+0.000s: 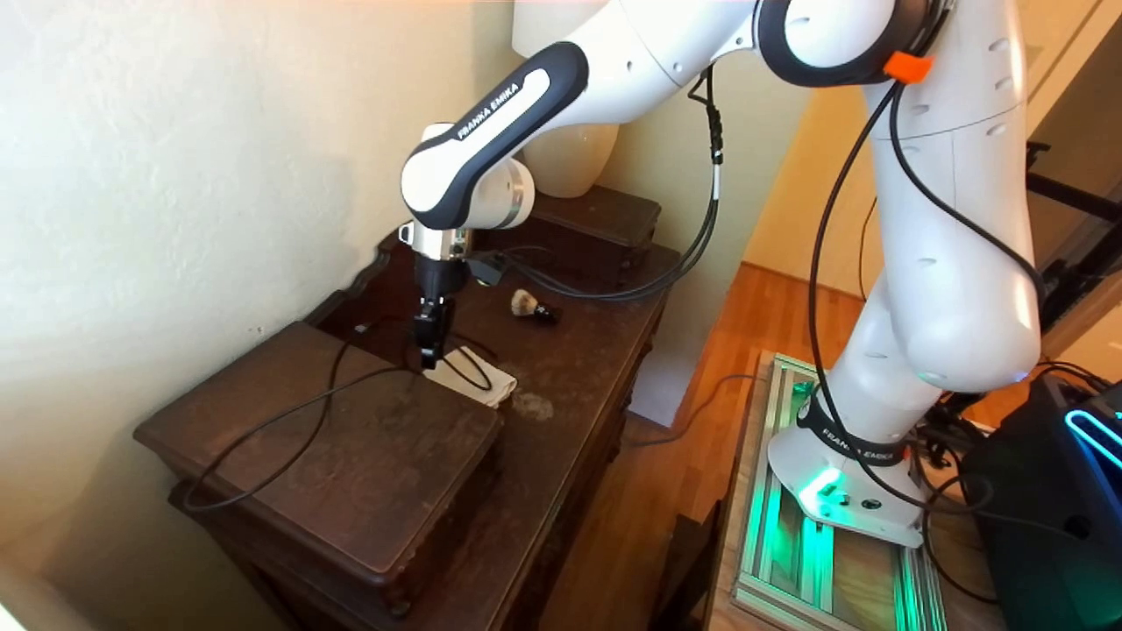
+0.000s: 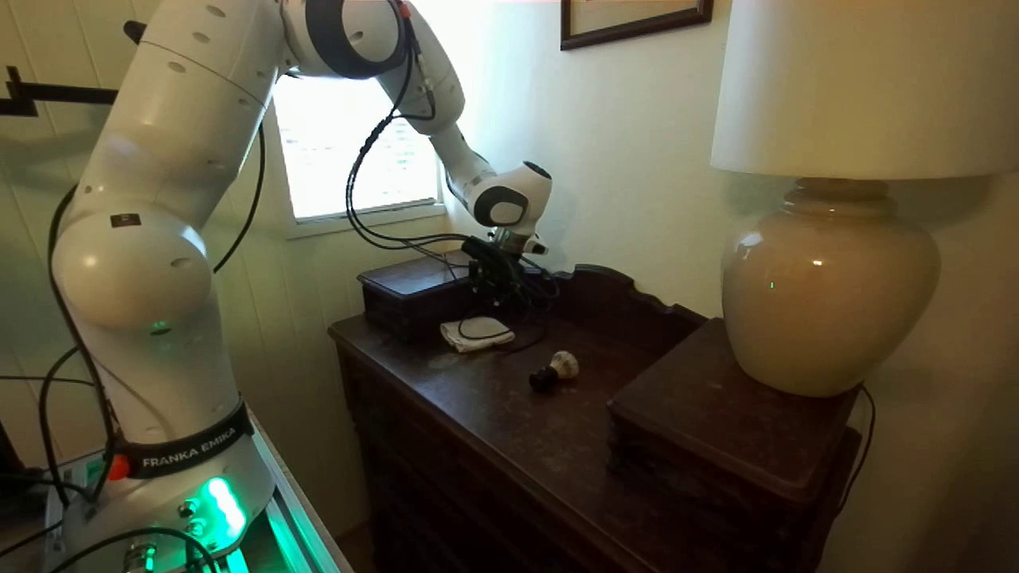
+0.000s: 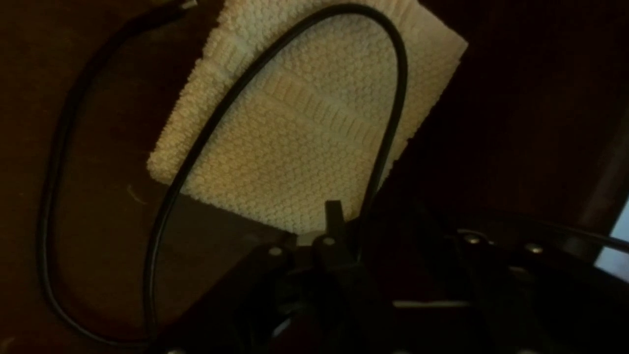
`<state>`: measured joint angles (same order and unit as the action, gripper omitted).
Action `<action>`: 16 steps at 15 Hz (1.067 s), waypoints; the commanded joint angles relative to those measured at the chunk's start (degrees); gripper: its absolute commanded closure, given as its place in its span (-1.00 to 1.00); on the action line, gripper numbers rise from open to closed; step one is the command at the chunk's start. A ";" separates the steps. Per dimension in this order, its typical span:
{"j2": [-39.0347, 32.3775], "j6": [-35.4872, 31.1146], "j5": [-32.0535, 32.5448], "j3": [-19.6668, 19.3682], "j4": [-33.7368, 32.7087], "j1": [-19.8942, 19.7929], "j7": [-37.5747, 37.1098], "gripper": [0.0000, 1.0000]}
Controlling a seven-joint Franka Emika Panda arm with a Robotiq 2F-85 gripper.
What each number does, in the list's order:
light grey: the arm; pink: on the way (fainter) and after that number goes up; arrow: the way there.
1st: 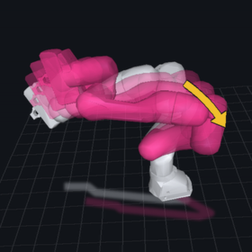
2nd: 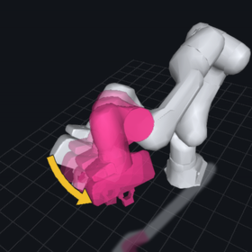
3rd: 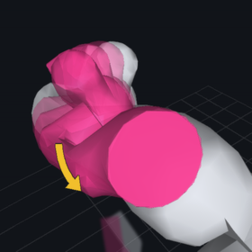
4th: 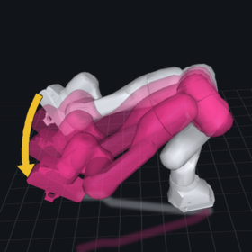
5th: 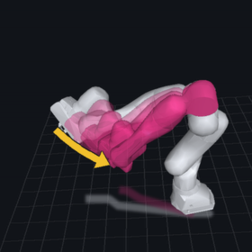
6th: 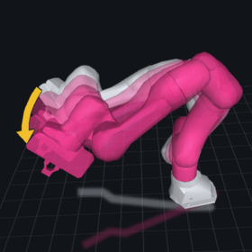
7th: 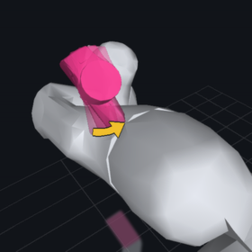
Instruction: Move the black cable to the right.
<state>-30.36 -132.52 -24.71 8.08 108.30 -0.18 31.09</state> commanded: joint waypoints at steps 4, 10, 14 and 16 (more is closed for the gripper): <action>-0.16 1.31 1.81 1.88 -1.38 -2.09 -0.92 1.00; 4.55 -0.16 1.52 2.17 1.73 -3.73 2.03 0.97; 11.81 -0.55 -2.75 3.63 7.29 -6.94 9.81 0.97; 16.75 -0.86 -3.05 2.69 11.56 -7.31 10.82 0.97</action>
<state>-22.15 -132.48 -25.44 10.51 111.62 -5.75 38.57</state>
